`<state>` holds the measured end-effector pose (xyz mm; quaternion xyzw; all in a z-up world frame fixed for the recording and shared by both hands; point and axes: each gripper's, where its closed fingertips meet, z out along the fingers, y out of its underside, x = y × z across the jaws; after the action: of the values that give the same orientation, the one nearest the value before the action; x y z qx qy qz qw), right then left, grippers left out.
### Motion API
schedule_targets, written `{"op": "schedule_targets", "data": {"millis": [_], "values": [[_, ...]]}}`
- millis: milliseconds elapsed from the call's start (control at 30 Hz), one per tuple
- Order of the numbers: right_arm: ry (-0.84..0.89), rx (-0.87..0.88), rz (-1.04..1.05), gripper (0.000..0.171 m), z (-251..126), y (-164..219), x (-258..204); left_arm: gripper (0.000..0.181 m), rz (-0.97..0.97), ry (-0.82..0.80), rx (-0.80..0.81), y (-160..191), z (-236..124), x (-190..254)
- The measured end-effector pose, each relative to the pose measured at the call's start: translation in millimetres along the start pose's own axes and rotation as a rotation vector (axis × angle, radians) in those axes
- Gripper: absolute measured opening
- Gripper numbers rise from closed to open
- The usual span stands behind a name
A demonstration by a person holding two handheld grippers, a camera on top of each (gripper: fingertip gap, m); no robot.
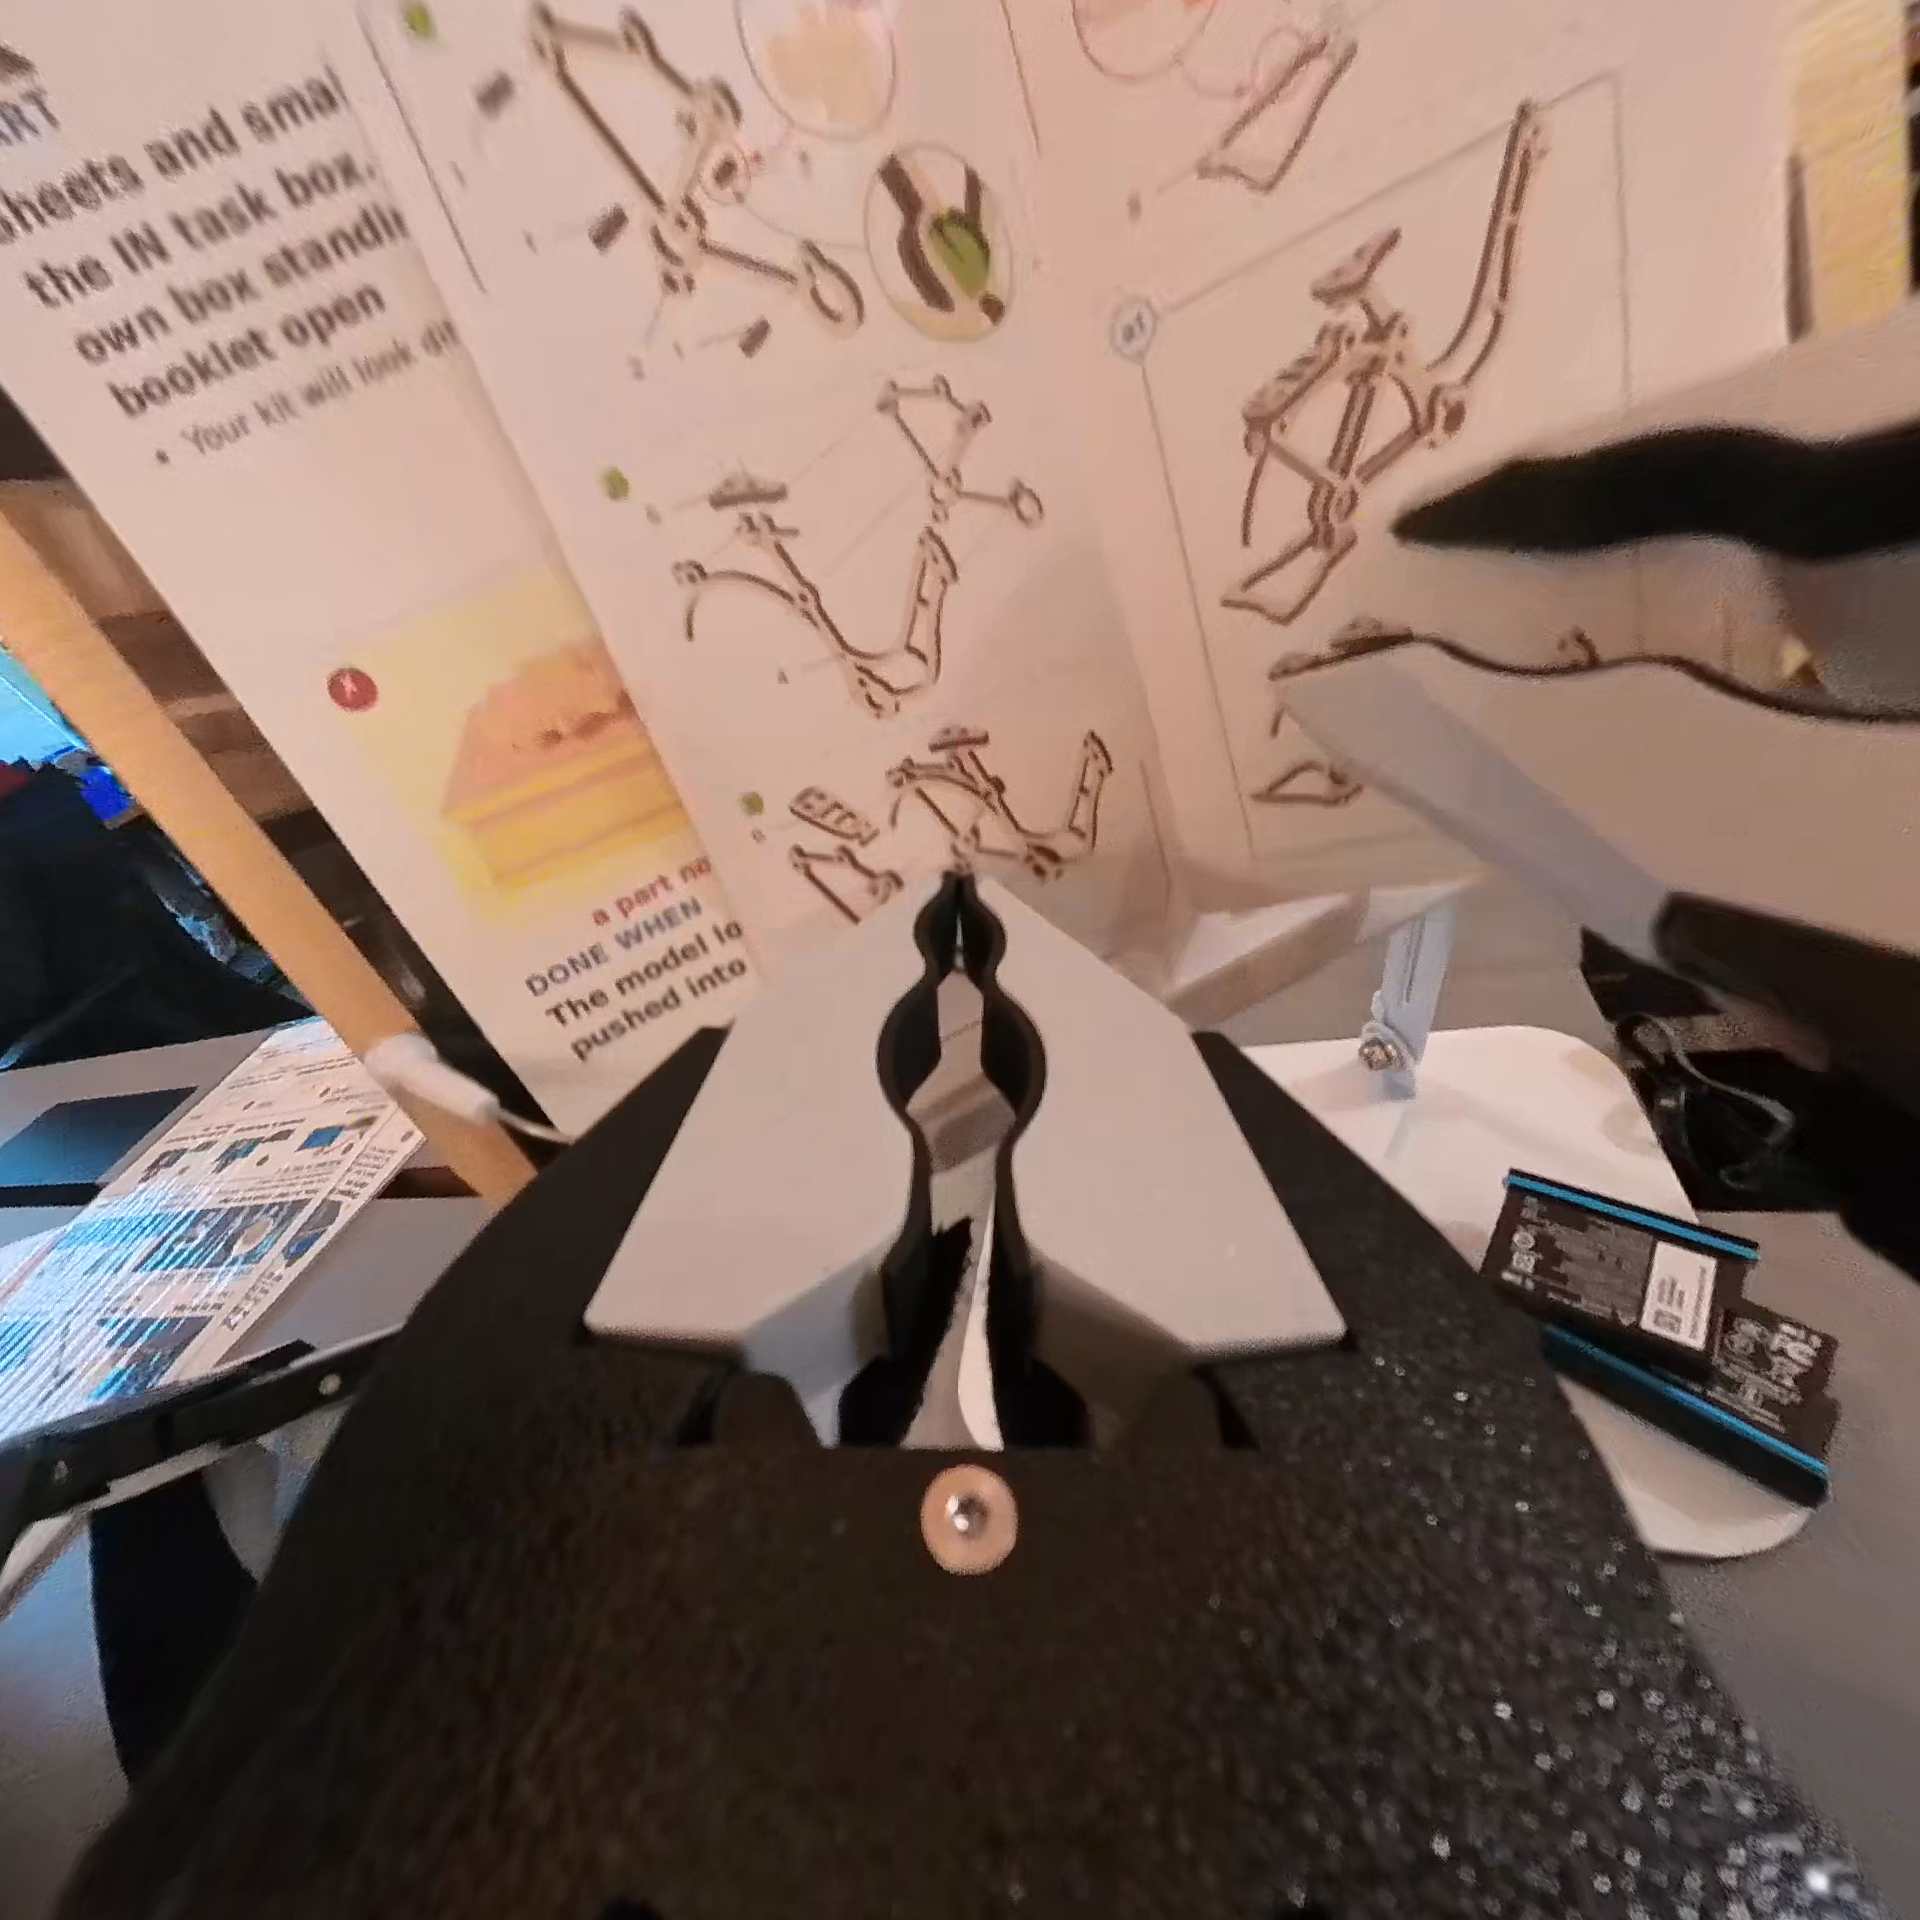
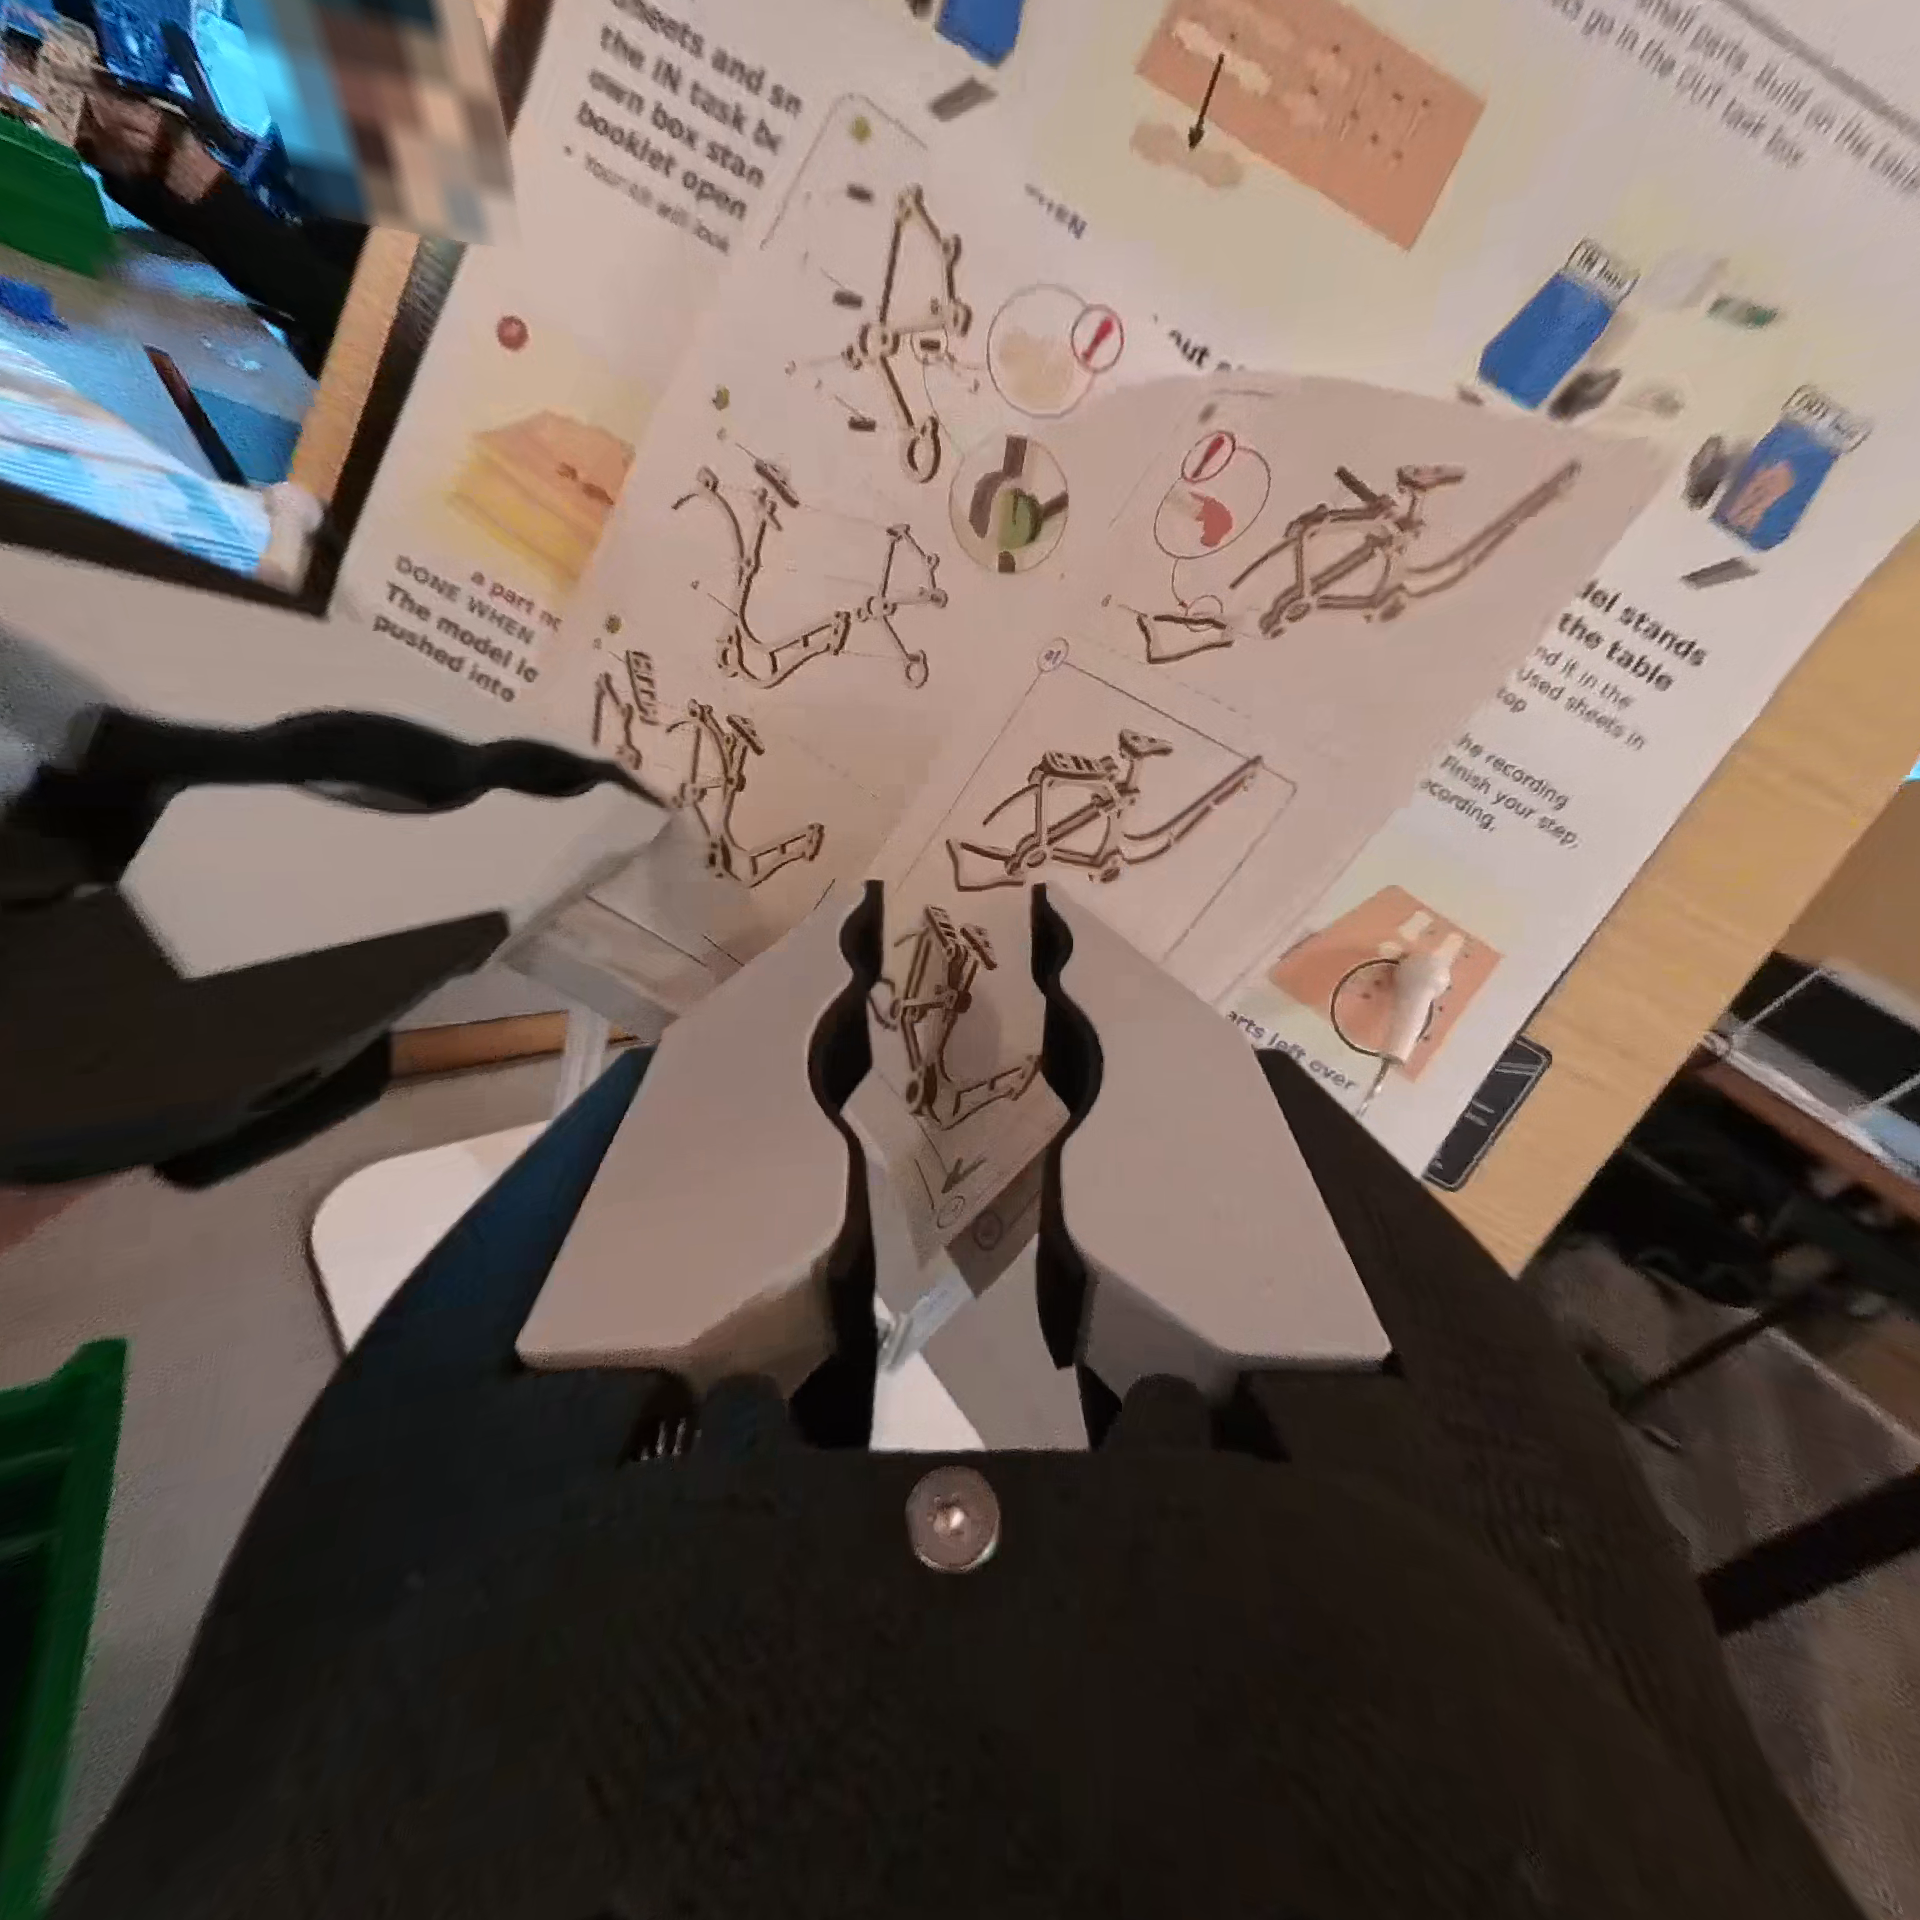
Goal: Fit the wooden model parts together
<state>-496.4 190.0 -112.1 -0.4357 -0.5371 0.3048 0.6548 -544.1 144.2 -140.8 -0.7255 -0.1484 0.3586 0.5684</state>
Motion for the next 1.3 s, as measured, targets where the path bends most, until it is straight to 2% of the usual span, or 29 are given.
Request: {"op": "schedule_targets", "data": {"millis": [200,233,267,300,367,533,667,833,1000,1067,1300], "values": [[0.07,-0.023,-0.035,0.031,10,0,12,0.0,-0.066,0.017,-0.013,14,-3,0],[0.075,-0.027,-0.046,0.028,11,0,13,0.0,-0.072,0.02,-0.014,14,-3,0],[0.073,-0.028,-0.06,0.018,12,0,14,0.0,-0.077,0.022,-0.015,14,-3,0],[0.044,-0.025,-0.068,0.0,13,-1,10,0.0,-0.08,0.023,-0.016,15,-4,0],[0.005,-0.024,-0.038,0.0,16,-3,4,0.0,-0.081,0.025,-0.021,16,-4,0],[-0.018,-0.029,0.026,0.026,24,-9,-10,0.0,-0.16,0.039,-0.009,23,-13,-4],[-0.002,-0.018,0.018,0.034,28,-11,-15,0.0,-0.236,0.012,0.064,17,-30,-23],[0.007,-0.015,-0.043,0.044,29,-11,-20,0.002,-0.344,-0.1,0.124,22,-48,-60],[0.012,-0.011,-0.143,0.048,29,-11,-23,0.04,-0.519,-0.076,0.085,36,-43,-69],[0.016,-0.007,-0.195,0.049,30,-12,-23,0.047,-0.554,-0.038,0.075,36,-39,-66],[0.031,0.01,-0.377,0.05,32,-11,-27,0.036,-0.59,-0.026,0.086,30,-31,-69]]}}
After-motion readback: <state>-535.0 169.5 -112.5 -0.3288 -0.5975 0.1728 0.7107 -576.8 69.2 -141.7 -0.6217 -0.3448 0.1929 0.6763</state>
